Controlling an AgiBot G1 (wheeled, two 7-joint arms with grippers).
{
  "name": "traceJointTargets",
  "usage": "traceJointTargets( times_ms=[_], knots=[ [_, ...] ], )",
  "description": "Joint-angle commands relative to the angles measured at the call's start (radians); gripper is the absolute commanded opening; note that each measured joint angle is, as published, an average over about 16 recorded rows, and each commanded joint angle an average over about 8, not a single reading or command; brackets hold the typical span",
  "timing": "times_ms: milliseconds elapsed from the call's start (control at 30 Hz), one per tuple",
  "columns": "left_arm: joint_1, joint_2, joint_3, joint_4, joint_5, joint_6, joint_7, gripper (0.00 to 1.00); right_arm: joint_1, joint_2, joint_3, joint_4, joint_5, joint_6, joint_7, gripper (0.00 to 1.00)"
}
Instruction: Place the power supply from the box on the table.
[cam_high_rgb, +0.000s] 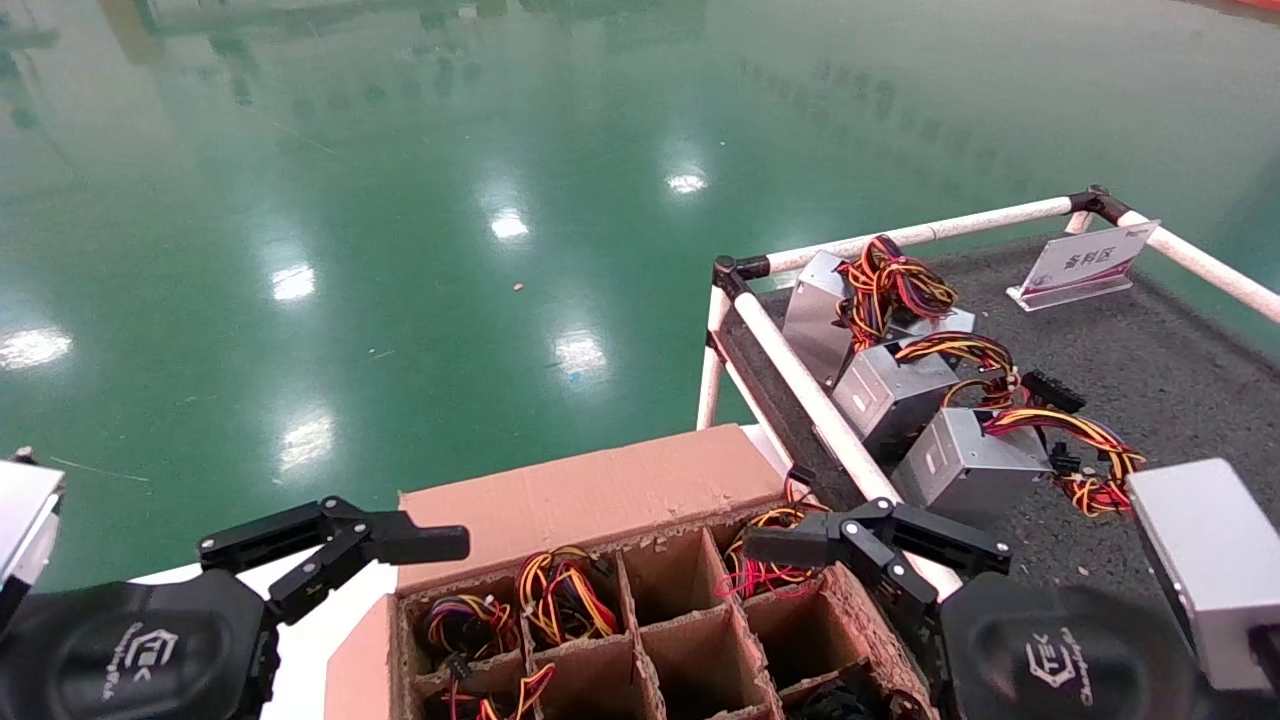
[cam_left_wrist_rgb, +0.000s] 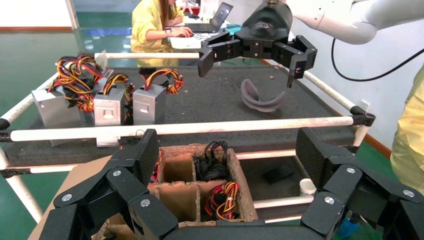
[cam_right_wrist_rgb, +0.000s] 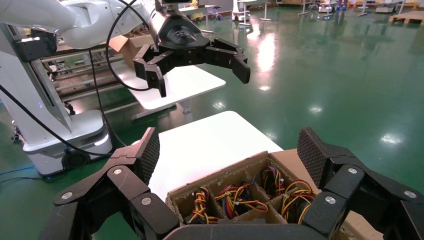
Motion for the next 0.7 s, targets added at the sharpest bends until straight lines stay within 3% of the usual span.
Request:
traceJointTargets(
  times_ms=[33,700],
  knots=[
    [0.000,0.000,0.000,0.000,0.000,0.000,0.000,1.00,0.002,-0.001,0.000,-0.004,-0.002,0.000,-0.001,1.00],
    [0.000,0.000,0.000,0.000,0.000,0.000,0.000,1.00,0.010,-0.003,-0.001,-0.017,-0.008,0.002,-0.003,1.00]
  ],
)
